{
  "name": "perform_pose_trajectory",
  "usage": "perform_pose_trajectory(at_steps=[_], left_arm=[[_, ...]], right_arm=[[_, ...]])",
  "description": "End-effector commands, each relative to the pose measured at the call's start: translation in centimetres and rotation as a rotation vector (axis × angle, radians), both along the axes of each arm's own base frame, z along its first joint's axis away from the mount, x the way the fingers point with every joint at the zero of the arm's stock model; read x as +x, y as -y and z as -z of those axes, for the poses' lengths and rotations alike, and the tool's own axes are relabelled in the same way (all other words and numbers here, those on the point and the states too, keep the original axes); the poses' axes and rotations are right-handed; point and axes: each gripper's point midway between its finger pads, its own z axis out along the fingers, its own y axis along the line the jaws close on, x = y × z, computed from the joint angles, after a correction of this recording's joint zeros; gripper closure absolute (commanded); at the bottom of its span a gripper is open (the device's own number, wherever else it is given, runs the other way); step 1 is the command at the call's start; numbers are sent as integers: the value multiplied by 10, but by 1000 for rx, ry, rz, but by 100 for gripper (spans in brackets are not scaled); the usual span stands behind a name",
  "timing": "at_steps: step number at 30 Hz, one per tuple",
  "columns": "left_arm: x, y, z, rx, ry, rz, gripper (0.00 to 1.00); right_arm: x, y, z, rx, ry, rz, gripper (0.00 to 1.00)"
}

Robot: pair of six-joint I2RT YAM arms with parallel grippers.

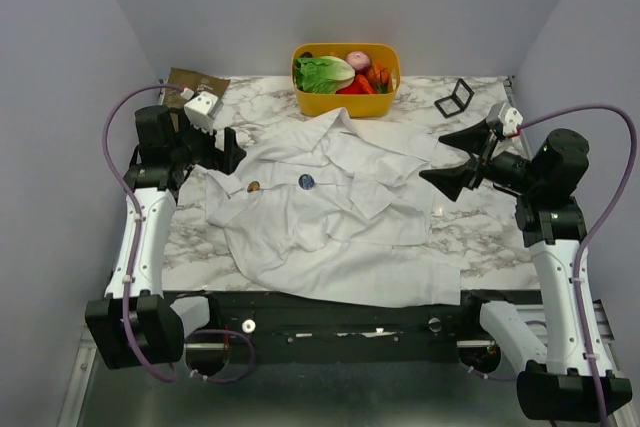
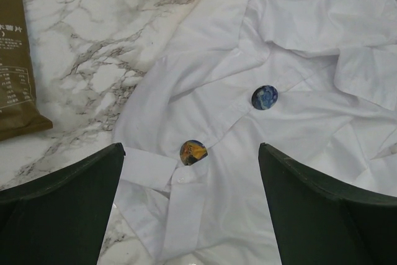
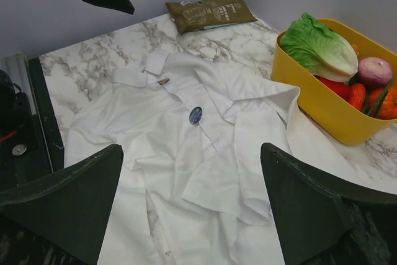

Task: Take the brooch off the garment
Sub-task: Remove the brooch from the clothes.

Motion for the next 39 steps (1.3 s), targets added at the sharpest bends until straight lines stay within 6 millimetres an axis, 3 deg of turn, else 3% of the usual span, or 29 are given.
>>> perform_pose_trajectory(at_steps=[1, 4, 5, 7, 9, 16, 20, 27, 39], left_arm=[[15, -8, 14, 75, -64, -66, 1], [23, -5, 29, 149, -99, -79, 1], [20, 12, 36, 191, -112, -38, 1], [27, 10, 54, 335, -128, -71, 1], [26, 31, 69, 418, -135, -23, 1], [46, 31, 129, 537, -294, -30, 1], [56, 19, 147, 592, -334, -91, 5], [50, 21, 175, 611, -406, -83, 35], [32, 31, 204, 613, -490, -19, 34]], right_arm=[[10, 5, 2, -1, 21, 42, 0], [11, 5, 5, 4, 11, 37, 0], [11, 5, 5, 4, 11, 39, 0], [12, 5, 6, 3, 10, 44, 0], [13, 5, 8, 4, 7, 42, 0], [17, 8, 10, -6, 15, 63, 0], [17, 8, 12, -9, 18, 61, 0], [21, 8, 18, -12, 7, 61, 0], [20, 9, 18, -17, 18, 62, 0]])
